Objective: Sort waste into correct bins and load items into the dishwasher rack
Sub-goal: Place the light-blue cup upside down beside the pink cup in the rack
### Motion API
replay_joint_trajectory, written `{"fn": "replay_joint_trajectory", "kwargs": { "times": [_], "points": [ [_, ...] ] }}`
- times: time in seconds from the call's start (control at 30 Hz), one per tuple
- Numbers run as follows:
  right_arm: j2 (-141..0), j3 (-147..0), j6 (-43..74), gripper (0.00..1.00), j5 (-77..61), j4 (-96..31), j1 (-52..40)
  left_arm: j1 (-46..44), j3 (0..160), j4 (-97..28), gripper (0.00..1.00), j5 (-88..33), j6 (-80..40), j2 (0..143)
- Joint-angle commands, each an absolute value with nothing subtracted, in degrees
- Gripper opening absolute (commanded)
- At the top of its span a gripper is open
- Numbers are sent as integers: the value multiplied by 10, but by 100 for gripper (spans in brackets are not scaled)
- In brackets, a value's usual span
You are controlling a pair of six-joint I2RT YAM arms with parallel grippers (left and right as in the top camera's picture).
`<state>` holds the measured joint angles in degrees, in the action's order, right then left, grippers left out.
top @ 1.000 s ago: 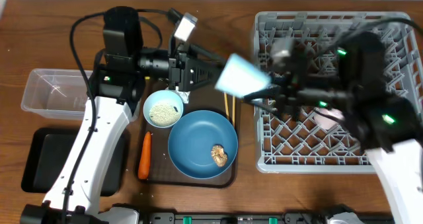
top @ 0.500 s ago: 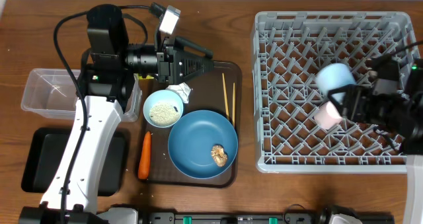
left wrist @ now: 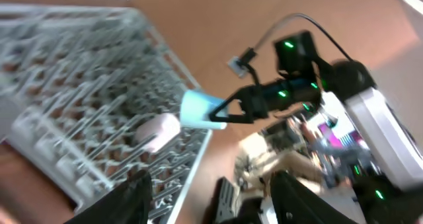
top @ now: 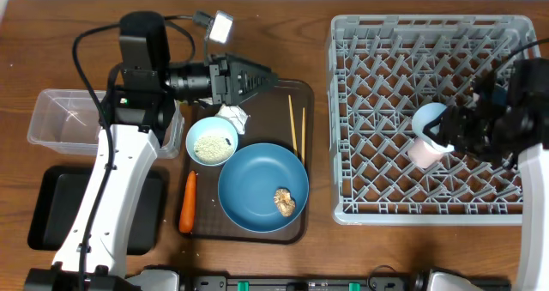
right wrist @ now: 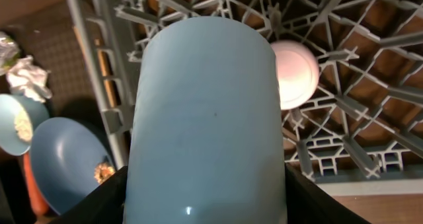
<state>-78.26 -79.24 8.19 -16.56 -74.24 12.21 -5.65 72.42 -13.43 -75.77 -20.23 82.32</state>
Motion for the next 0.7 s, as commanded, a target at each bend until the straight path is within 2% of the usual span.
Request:
{"fn": "replay_joint_trajectory", "kwargs": {
  "times": [0.0, 0.17, 0.27, 0.67],
  "points": [
    [-807, -798, 92, 56, -156, -736, 102, -56, 727, -180, 59, -629, -173, 814],
    [-837, -798, 93, 57, -151, -732, 61, -56, 727, -271, 59, -506, -149, 814],
    [-854, -798, 111, 59, -100, -737, 37, -56, 727, -309, 59, -463, -137, 814],
    [-874, -797, 117, 59, -83, -745, 26, -56, 727, -334, 59, -453, -114, 814]
  ]
}}
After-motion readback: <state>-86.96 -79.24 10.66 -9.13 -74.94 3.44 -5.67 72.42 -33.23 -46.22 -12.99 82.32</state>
